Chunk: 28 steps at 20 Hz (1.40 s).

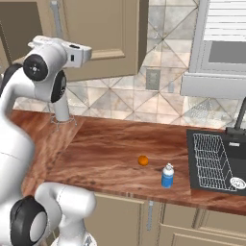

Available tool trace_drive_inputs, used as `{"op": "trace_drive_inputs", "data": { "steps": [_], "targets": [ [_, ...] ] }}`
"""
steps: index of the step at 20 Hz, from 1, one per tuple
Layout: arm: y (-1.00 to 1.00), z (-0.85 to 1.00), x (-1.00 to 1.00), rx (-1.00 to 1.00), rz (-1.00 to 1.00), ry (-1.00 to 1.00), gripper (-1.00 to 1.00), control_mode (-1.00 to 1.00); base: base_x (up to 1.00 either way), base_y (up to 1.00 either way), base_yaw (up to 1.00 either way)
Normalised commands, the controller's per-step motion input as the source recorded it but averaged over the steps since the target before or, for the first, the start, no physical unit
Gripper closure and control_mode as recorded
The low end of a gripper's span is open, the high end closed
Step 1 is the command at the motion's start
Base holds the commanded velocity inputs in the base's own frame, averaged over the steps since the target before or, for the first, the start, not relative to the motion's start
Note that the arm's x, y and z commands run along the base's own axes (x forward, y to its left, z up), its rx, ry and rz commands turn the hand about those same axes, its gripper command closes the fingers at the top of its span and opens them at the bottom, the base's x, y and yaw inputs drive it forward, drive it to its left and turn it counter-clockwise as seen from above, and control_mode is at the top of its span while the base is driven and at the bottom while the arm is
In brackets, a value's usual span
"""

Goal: Open the cabinet. Pick the soap dispenser and place it next to the sink. Then close the cabinet.

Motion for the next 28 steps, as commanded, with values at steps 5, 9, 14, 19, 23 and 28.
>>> {"op": "trace_drive_inputs", "data": {
  "steps": [5, 9, 14, 19, 23, 28],
  "targets": [
    [0.0, 0.06, 0.34, -0.01, -0.06, 0.08, -1.0, -1.0, 0.0, 0.0, 0.0],
    [0.0, 0.13, 0.27, 0.0, -0.01, 0.09, -1.0, -1.0, 0.0, 0.0, 0.0],
    [0.0, 0.14, 0.36, 0.0, 0.0, 0.19, -1.0, -1.0, 0.0, 0.0, 0.0],
    [0.0, 0.03, 0.26, 0.0, 0.0, 0.17, -1.0, -1.0, 0.0, 0.0, 0.0],
    [0.0, 0.0, 0.14, 0.0, 0.0, 0.07, -1.0, -1.0, 0.0, 0.0, 0.0],
    [0.0, -0.04, 0.14, 0.0, 0.0, 0.0, -1.0, -1.0, 0.0, 0.0, 0.0]
  ]
}}
